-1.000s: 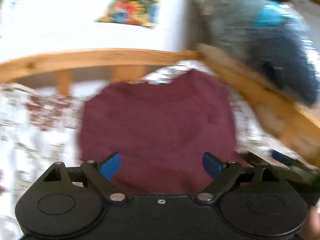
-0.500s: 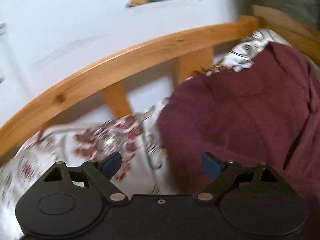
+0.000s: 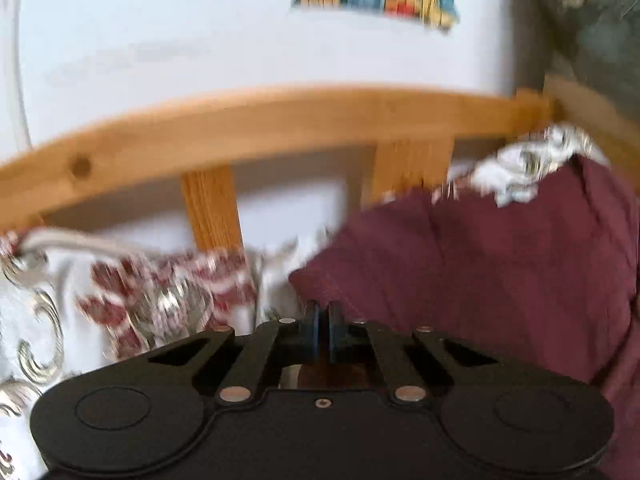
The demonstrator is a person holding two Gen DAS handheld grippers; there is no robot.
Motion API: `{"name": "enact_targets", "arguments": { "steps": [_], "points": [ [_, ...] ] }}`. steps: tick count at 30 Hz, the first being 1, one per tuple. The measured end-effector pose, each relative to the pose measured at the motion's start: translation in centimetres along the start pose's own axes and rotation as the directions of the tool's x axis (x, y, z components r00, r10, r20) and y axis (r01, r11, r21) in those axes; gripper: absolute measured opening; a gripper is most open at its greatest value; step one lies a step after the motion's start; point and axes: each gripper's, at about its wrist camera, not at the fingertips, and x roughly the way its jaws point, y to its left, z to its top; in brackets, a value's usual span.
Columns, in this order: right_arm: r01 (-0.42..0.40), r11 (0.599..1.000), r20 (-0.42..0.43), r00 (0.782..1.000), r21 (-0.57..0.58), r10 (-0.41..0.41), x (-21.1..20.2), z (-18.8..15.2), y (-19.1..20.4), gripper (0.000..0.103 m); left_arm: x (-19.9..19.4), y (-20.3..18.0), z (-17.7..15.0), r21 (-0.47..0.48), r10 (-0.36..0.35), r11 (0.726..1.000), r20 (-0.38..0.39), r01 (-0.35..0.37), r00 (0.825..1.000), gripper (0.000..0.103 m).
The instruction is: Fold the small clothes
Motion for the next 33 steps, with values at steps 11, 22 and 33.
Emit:
{"name": "enact_targets", "arguments": {
  "steps": [11,22,33],
  "points": [
    [0.018,0.999,-0.002,1.000,-0.034,-0.019,0.2,-0.2,0.8,0.103,0.7,1.8,-1.8,-0.077,0.059,0.995,-0.044,-0.062,0.997,0.059],
    [0.209,0.964,-0.067,0.973,-0.162,-0.223,1.5,-0.5,1.9,0.103,-1.8,-1.4,-8.1,0.091,0.084,0.993,-0.132,-0.072,0.988,0.080],
    [0.218,0.931,-0.107,0.960,-0.293,-0.259,1.8,-1.2,2.8,0.103,-2.1,-1.5,-7.3,0.044,0.181,0.983,-0.123,-0.176,0.976,0.087]
  ]
}}
